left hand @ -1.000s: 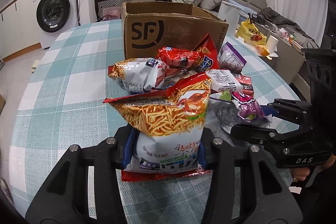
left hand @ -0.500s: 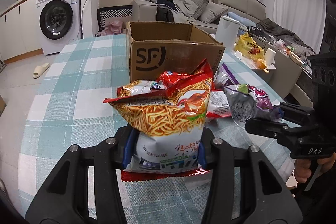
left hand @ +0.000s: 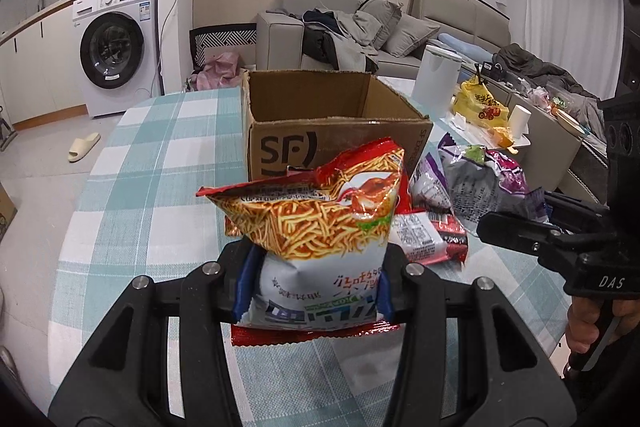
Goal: Organize snacks
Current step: 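Lift both held bags and carry them over the open cardboard box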
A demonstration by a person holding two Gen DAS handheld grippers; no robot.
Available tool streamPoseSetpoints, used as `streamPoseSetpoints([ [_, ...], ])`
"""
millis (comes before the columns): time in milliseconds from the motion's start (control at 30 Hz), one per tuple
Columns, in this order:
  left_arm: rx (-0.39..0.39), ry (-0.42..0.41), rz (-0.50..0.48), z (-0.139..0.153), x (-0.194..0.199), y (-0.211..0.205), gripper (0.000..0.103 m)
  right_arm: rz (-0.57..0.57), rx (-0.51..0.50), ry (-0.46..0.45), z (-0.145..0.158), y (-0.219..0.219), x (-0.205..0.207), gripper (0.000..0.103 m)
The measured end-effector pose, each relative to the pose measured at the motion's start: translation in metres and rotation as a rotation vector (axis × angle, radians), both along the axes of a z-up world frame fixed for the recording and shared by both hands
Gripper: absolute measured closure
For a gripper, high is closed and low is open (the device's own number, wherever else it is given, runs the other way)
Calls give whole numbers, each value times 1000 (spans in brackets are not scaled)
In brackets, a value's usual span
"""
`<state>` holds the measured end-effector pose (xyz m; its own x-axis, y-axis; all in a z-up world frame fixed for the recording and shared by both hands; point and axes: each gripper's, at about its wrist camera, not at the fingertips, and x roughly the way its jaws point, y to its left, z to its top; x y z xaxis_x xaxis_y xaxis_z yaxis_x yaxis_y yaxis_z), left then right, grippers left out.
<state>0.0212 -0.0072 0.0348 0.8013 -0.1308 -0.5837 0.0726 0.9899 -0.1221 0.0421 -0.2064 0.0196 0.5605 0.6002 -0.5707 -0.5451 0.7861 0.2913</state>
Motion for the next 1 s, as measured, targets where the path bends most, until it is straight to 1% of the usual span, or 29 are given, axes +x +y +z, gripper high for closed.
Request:
streamPoseSetpoints([
  [200,7,-33,-1,17,11,-3,59,-34,11,-3,8,-4,12,48],
  [333,12,-53,5,29,21,-1,59,-55,20,-3,16,-4,27,48],
  [467,7,-58,14,40,33,2,59,-68,29,-4,22,-2,36,48],
  [733,19,-60,25,51,64,4,59,-92,47,7,31,-3,58,48],
  [1000,-1,-76,38,60,87,8,59,-91,58,15,36,1,76,48],
])
